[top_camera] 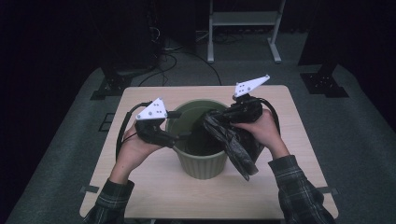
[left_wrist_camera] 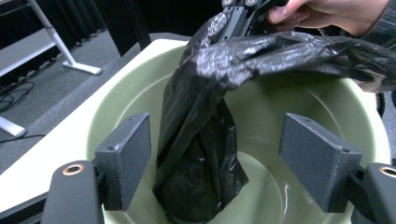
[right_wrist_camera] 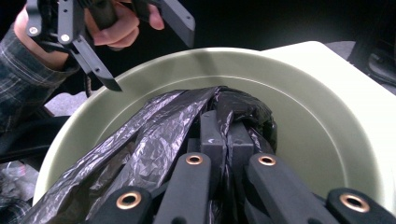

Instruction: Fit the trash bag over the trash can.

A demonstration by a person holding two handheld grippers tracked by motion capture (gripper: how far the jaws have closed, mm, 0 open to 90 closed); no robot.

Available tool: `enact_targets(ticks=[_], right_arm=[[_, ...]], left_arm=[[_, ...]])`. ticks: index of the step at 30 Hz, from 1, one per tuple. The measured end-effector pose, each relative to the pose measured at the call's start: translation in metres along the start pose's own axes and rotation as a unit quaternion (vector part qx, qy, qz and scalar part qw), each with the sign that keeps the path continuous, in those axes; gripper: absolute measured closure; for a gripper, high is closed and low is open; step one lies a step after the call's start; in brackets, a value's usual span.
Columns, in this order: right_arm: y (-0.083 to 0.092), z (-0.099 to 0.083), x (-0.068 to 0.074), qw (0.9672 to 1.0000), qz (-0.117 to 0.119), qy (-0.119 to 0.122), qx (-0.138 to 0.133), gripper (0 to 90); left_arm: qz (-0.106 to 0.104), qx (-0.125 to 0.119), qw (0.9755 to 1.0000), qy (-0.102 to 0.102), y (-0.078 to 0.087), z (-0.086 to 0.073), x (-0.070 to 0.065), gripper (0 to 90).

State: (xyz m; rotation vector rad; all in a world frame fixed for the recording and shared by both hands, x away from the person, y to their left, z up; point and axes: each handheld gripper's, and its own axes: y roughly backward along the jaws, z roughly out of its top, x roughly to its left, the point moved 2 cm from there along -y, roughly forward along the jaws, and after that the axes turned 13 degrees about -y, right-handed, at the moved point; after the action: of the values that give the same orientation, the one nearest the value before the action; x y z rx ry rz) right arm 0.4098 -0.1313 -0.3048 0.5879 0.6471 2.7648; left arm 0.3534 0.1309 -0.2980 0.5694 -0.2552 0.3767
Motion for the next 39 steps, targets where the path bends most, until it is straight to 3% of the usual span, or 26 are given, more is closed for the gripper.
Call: enact_targets(ticks=[7, 11, 15, 18, 22, 26, 29, 36, 39], right_arm=[[-0.007, 0.006, 0.005, 0.9999, 0.012, 0.005, 0.004, 89.3], [-0.009, 0.008, 0.007, 0.9998, 0.019, 0.006, 0.005, 89.3], [-0.009, 0.009, 0.007, 0.9997, 0.023, 0.005, 0.005, 89.2], [-0.009, 0.008, 0.007, 0.9997, 0.025, 0.006, 0.007, 89.1], [-0.008, 0.008, 0.007, 0.9997, 0.023, 0.006, 0.002, 88.0], [-0.005, 0.007, 0.006, 0.9998, 0.02, 0.002, -0.004, 78.9], [0.0, 0.005, 0.003, 0.9999, 0.011, -0.002, -0.007, 74.9], [0.025, -0.007, -0.003, 0.9997, -0.009, -0.006, -0.02, 71.1], [0.032, -0.012, -0.006, 0.9997, -0.006, -0.015, -0.021, 69.3]], left_arm=[[-0.005, 0.0, 1.0, -0.007, -0.012, 0.007, 0.004, 24.2], [-0.011, 0.015, 0.9996, -0.02, -0.021, 0.011, 0.008, 24.3], [-0.023, 0.019, 0.9991, -0.03, -0.03, 0.013, 0.008, 30.7], [-0.024, 0.028, 0.9985, -0.039, -0.034, 0.014, 0.008, 42.2], [-0.024, 0.038, 0.998, -0.044, -0.037, 0.016, 0.008, 68.8], [-0.027, 0.051, 0.9977, -0.034, -0.036, 0.018, 0.009, 87.8], [-0.02, 0.068, 0.9971, -0.025, -0.033, 0.016, 0.011, 89.1], [-0.007, 0.071, 0.9974, -0.011, -0.025, 0.007, 0.015, 89.1], [0.0, 0.073, 0.9973, -0.005, -0.02, 0.004, 0.016, 89.0]])
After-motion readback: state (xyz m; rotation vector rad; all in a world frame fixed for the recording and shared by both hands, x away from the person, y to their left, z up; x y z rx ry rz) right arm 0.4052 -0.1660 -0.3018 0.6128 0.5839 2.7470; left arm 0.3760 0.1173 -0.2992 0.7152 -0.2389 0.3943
